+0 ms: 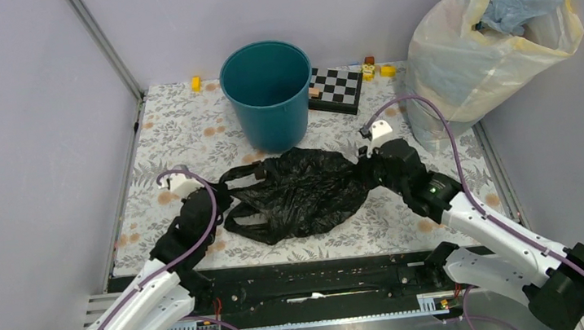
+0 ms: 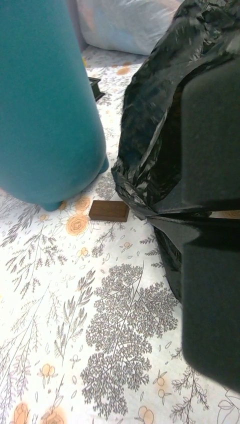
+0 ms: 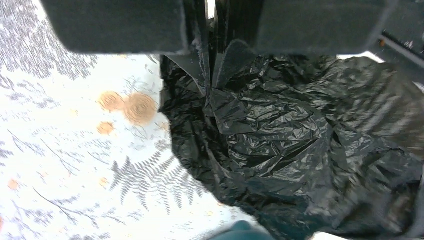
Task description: Put the trash bags into the trash bin
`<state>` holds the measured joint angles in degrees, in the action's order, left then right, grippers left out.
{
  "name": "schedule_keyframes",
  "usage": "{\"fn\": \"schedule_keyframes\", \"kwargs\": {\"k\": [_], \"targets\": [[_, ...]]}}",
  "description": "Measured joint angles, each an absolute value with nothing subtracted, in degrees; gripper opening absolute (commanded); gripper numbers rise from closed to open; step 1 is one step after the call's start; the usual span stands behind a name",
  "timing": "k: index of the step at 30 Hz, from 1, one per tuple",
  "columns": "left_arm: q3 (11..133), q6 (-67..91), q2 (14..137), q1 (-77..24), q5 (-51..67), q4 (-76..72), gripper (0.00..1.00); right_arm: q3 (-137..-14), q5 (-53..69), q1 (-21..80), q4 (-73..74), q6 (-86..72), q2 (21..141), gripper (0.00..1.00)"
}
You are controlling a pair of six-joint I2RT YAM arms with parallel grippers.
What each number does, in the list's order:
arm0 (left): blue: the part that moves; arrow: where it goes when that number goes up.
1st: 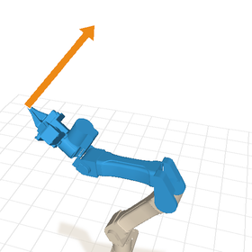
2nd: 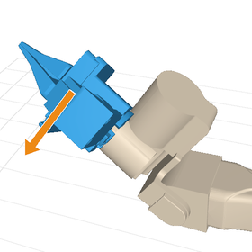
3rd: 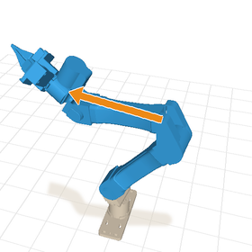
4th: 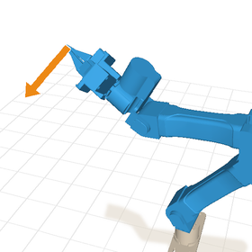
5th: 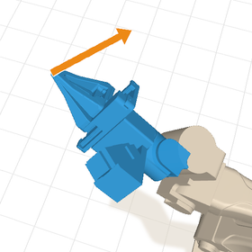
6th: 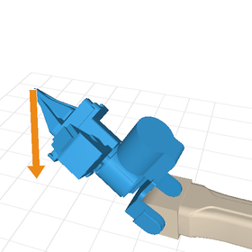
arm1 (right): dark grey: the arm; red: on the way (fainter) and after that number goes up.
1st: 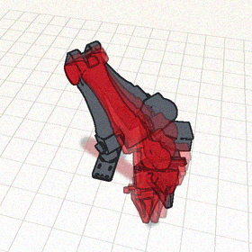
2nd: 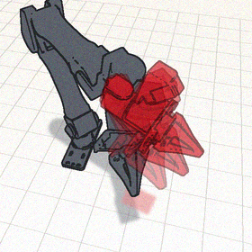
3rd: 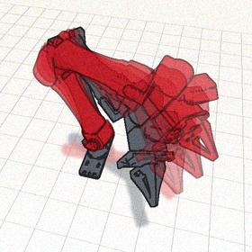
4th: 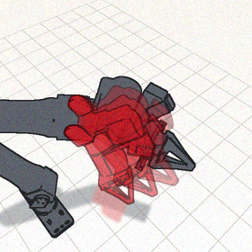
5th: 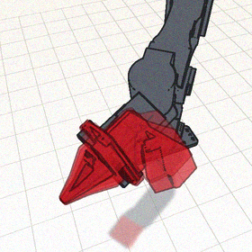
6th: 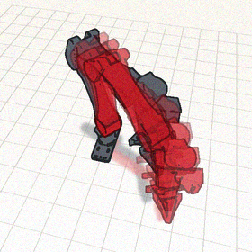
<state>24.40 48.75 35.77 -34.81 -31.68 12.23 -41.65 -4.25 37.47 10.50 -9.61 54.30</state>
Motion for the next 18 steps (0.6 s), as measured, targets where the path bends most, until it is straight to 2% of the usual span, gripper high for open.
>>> {"fn": "schedule_keyframes", "kwargs": {"k": [2, 7, 9, 13, 15, 18], "targets": [[24.4, 49.8, 35.2, -34.8, -33.2, 13.1, 0.0, -40.7, -7.1, 37.5, 11.4, -11.5, 53.0, 0.07], [24.4, 51.5, 35.2, -34.6, -35.6, 14.7, 0.0, -37.4, -14.4, 37.5, 14.6, -18.0, 49.8, 0.21], [24.4, 52.1, 35.4, -34.5, -36.9, 16.0, 0.0, -35.8, -16.2, 37.5, 15.3, -20.5, 47.7, 0.38], [24.1, 50.7, 34.9, -34.2, -36.4, 15.2, 0.0, -30.7, -15.2, 37.5, 15.4, -23.7, 40.6, 0.63], [23.1, 48.4, 33.7, -34.0, -33.6, 11.7, 0.0, -28.4, -12.2, 37.4, 14.8, -24.0, 37.0, 0.69], [20.8, 44.6, 31.8, -34.0, -27.6, 5.8, 0.0, -27.4, -7.4, 37.4, 14.5, -23.8, 33.8, 0.7]]}}
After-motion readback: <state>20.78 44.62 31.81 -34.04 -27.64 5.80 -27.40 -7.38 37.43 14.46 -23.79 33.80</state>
